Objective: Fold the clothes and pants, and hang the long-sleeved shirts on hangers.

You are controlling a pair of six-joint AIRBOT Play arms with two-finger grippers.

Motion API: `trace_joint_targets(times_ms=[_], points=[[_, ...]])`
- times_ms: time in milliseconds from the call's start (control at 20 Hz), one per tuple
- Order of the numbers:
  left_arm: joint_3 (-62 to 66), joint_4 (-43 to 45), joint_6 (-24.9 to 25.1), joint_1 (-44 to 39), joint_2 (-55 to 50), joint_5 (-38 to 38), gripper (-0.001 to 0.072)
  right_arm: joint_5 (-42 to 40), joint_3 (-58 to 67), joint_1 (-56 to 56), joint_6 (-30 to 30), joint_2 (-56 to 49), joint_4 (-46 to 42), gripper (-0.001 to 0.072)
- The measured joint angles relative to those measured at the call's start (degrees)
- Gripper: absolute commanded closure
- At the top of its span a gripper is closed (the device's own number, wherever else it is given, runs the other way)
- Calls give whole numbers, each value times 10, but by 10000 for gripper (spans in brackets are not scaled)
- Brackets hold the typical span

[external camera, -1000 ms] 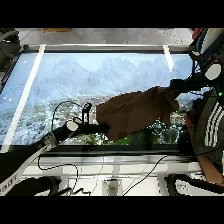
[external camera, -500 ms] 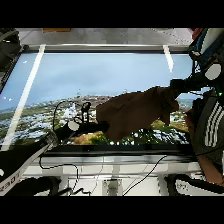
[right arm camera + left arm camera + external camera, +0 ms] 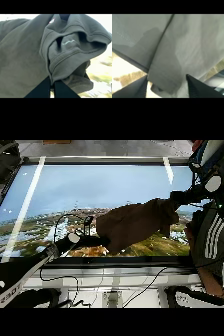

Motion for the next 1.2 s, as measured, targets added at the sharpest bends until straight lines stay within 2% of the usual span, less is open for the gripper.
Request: trace_joint_targets(times_ms=[100,150,300,400,850,1050,1200], points=[[0,0,0,0,0,0,266,0,0,0,0,0,0,697],[0,-1,0,0,0,3,315,0,0,0,0,0,0,697],[6,-7,0,0,2,17,519,0,0,0,0,0,0,697],[15,-8,0,0,2,21,691,0,0,0,0,0,0,697],[100,-7,12,25,25,48,693,0,3,0,-7,6,9,697],[140,40,33,97,98,55,693,-19,21,0,-24,37,-1,697],[154,67,39,175,180,92,693,-48,44,0,-30,74,-17,697]])
